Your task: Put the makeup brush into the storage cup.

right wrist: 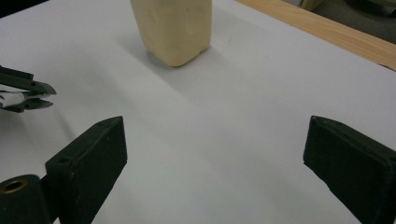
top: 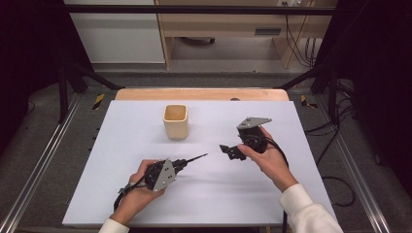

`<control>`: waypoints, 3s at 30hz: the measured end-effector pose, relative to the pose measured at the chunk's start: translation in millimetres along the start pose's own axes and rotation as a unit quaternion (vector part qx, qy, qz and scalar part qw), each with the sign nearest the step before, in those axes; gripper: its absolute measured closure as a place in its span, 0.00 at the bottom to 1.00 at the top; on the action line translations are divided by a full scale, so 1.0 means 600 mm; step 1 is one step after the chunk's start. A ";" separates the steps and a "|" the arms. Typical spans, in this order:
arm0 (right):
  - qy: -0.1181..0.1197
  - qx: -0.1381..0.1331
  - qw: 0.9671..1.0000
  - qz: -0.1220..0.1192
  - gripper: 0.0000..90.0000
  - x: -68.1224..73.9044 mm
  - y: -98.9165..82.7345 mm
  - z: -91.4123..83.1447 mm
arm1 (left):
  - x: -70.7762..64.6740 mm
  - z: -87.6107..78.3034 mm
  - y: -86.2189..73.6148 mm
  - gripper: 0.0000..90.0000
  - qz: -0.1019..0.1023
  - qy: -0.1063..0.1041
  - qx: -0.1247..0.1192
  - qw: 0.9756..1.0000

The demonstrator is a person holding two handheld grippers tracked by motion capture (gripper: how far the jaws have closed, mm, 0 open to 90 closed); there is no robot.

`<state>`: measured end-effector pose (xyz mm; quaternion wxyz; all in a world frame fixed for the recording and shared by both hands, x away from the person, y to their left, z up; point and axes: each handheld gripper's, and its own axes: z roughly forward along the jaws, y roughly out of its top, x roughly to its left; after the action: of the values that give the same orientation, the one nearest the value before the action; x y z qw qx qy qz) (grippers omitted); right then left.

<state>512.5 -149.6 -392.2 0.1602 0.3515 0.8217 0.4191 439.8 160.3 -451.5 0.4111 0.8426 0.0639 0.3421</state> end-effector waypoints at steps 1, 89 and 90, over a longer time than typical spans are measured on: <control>-0.003 -0.008 1.000 0.007 0.08 -0.003 -0.009 -0.007 | 0.003 -0.004 -0.001 0.93 -0.006 0.008 -0.004 1.000; -0.046 -0.202 0.978 0.014 0.04 -0.008 -0.224 -0.104 | 0.117 -0.048 0.006 0.93 -0.258 0.112 -0.107 0.954; -0.046 -0.202 0.978 0.014 0.04 -0.008 -0.224 -0.104 | 0.117 -0.048 0.006 0.93 -0.258 0.112 -0.107 0.954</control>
<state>421.8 -243.2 -462.8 0.2599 0.3423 0.7065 0.5622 474.4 204.4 -399.7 0.5636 0.7046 0.2877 0.3212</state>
